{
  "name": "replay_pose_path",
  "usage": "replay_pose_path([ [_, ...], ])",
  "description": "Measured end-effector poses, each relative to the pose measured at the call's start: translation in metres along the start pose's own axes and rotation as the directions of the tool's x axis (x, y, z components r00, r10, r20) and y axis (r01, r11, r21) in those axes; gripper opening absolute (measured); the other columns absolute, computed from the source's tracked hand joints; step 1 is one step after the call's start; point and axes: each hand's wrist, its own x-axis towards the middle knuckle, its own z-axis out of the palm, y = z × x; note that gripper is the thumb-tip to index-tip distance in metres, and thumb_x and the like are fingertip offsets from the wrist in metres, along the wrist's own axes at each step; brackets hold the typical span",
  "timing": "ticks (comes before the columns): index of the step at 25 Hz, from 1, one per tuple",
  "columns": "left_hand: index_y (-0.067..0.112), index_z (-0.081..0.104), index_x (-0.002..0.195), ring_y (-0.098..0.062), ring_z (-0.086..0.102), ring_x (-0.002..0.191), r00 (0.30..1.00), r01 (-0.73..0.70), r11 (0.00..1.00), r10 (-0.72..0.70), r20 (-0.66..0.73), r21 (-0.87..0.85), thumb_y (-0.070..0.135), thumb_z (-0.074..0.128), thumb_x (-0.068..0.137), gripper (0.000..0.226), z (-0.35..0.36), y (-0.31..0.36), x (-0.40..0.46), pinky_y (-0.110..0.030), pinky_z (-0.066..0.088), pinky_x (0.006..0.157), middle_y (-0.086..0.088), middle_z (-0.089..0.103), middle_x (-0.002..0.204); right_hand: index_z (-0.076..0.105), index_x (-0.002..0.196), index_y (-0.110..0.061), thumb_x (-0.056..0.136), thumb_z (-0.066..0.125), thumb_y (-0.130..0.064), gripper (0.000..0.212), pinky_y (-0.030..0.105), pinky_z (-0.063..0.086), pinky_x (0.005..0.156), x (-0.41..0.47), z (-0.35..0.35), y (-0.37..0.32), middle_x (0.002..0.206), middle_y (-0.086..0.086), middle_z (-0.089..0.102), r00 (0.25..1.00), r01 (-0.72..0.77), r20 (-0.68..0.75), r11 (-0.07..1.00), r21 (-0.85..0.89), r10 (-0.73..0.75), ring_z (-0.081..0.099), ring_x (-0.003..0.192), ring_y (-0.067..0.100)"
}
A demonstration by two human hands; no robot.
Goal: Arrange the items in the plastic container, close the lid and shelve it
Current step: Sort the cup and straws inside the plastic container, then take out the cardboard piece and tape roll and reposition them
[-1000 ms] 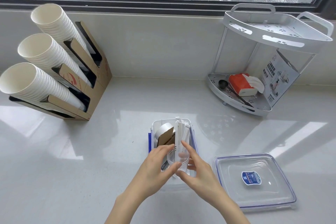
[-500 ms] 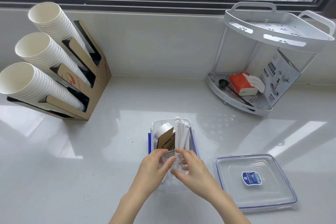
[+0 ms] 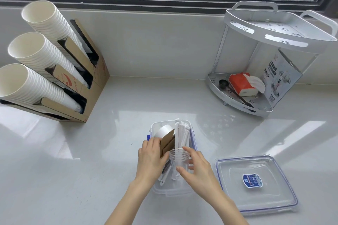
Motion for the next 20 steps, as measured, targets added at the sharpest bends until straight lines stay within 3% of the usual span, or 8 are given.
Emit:
replay_pose_path([
  [3,0.014,0.055,0.104,-0.026,0.051,0.103,0.998,-0.065,0.996,0.064,0.021,0.067,0.027,0.054,0.084,0.024,0.009,0.005,0.001,-0.031,0.029,0.077,-0.001,0.061,0.104,0.033,0.136,-0.026,0.085,0.058,-0.023,0.057,0.022,0.039,0.101,-0.001,-0.005,0.0,0.113,-0.011,0.038,0.999,0.004,-0.04,1.0,-0.011,-0.004,0.045,0.104,0.005],
  [5,0.013,0.061,0.087,-0.03,0.061,0.086,0.993,-0.116,0.99,0.117,-0.009,0.076,0.019,0.064,0.076,0.013,0.015,0.004,0.002,-0.033,0.029,0.069,-0.004,0.067,0.084,0.032,0.136,-0.025,0.085,0.058,-0.023,0.057,0.022,0.038,0.102,-0.002,-0.007,-0.001,0.113,-0.012,0.037,0.999,0.002,-0.043,1.0,-0.017,-0.003,0.044,0.103,0.004],
  [8,0.01,0.057,0.083,-0.029,0.057,0.087,0.999,-0.044,0.999,0.044,-0.005,0.032,0.018,0.055,0.084,0.009,0.01,0.007,0.005,-0.03,0.026,0.071,-0.007,0.065,0.083,0.032,0.137,-0.025,0.086,0.057,-0.024,0.057,0.022,0.039,0.101,-0.003,-0.008,0.0,0.112,-0.011,0.036,0.999,-0.002,-0.043,1.0,-0.028,0.001,0.046,0.107,0.007],
  [12,0.011,0.049,0.078,-0.031,0.052,0.078,0.999,0.001,0.979,-0.008,-0.033,-0.204,0.014,0.048,0.086,0.009,-0.006,0.005,0.003,-0.03,0.033,0.066,0.0,0.048,0.07,0.029,0.138,-0.027,0.087,0.056,-0.026,0.057,0.021,0.038,0.098,-0.004,-0.009,-0.003,0.118,-0.008,0.039,0.999,-0.018,-0.03,0.999,-0.029,0.017,0.049,0.113,0.011],
  [15,0.009,0.054,0.083,-0.029,0.055,0.076,0.996,0.077,0.913,-0.089,-0.011,-0.401,0.011,0.049,0.086,0.007,-0.018,0.003,-0.002,-0.036,0.045,0.065,-0.008,0.059,0.08,0.027,0.139,-0.026,0.087,0.056,-0.026,0.059,0.022,0.04,0.096,-0.005,-0.01,-0.006,0.124,-0.006,0.04,0.999,-0.034,-0.02,0.999,-0.009,0.034,0.05,0.112,0.012],
  [20,0.035,0.05,0.077,-0.009,0.058,0.076,0.973,0.199,0.751,-0.227,0.036,-0.629,0.012,0.048,0.089,0.026,-0.038,0.003,-0.01,-0.008,0.047,0.057,0.01,0.059,0.08,0.03,0.137,-0.023,0.084,0.062,-0.021,0.063,0.015,0.043,0.072,-0.002,-0.013,-0.01,0.106,-0.01,0.051,0.984,-0.163,-0.007,0.931,0.327,0.175,0.054,0.099,0.011],
])
